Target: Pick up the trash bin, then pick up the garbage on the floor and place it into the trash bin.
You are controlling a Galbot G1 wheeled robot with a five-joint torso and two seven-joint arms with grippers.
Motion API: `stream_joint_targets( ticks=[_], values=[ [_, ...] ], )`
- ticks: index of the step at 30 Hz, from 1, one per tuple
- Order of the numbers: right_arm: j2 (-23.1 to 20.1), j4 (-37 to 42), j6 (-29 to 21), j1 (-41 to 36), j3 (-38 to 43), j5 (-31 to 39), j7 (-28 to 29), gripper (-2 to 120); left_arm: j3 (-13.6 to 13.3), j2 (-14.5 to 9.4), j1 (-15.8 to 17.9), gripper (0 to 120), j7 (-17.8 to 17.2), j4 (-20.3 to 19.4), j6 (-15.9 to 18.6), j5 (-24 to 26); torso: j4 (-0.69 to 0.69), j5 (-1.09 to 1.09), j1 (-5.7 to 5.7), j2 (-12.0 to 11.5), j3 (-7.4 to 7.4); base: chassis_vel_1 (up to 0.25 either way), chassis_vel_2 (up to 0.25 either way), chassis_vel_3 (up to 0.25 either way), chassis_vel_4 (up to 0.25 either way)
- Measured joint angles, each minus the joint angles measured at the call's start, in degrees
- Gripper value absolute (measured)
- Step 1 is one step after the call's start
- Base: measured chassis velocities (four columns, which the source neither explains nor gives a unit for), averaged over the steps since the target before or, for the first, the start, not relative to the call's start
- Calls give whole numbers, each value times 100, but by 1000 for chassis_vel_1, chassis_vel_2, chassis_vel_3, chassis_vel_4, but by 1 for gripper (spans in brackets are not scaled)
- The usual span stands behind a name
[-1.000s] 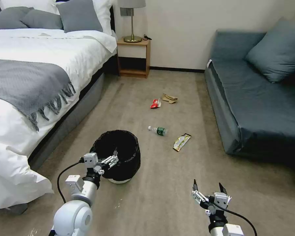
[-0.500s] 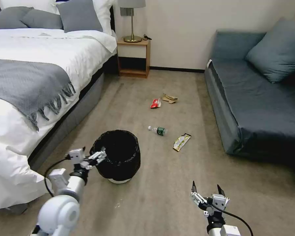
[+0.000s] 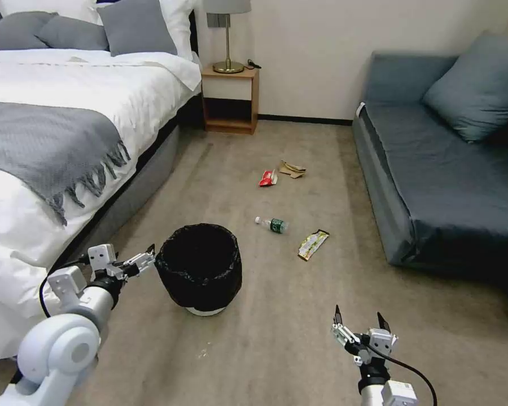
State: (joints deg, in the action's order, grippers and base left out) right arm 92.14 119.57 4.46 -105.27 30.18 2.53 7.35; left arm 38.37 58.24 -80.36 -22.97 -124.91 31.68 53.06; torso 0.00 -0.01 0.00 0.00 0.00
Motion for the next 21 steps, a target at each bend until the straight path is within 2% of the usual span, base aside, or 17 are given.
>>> stream_joint_targets(
  ticks=[2,5,9,12,16,17,18,21],
  values=[
    [0,3,3,0,12,10,1,100,-17,-62,51,99,6,54,25,19,0,0,0,0,0,0,0,0,0],
    [0,-15,42,-9,26,5,3,100,-112,-285,347,99,1,367,122,140,0,1,0,0,0,0,0,0,0],
    [0,-37,100,-12,30,-50,-3,100,-191,-422,591,99,-20,582,137,205,0,0,0,0,0,0,0,0,0],
    [0,-41,155,-23,36,-143,-42,100,-344,-599,1016,99,-108,859,190,473,-1,0,0,0,0,0,0,0,0],
    [0,-41,161,-29,41,-169,-48,100,-504,-658,1362,99,-183,1082,265,629,-1,1,0,0,0,0,0,0,0],
    [0,-41,161,-29,41,-169,-48,100,-504,-658,1362,99,-183,1082,265,629,-1,1,0,0,0,0,0,0,0],
    [0,-41,162,-30,49,-174,-48,100,-613,-660,1548,99,-213,1243,301,690,-1,1,0,0,0,0,0,0,0],
    [0,-41,164,-32,56,-179,-48,100,-715,-628,1693,98,-227,1428,332,714,-1,2,0,0,0,0,0,0,0]
  ],
)
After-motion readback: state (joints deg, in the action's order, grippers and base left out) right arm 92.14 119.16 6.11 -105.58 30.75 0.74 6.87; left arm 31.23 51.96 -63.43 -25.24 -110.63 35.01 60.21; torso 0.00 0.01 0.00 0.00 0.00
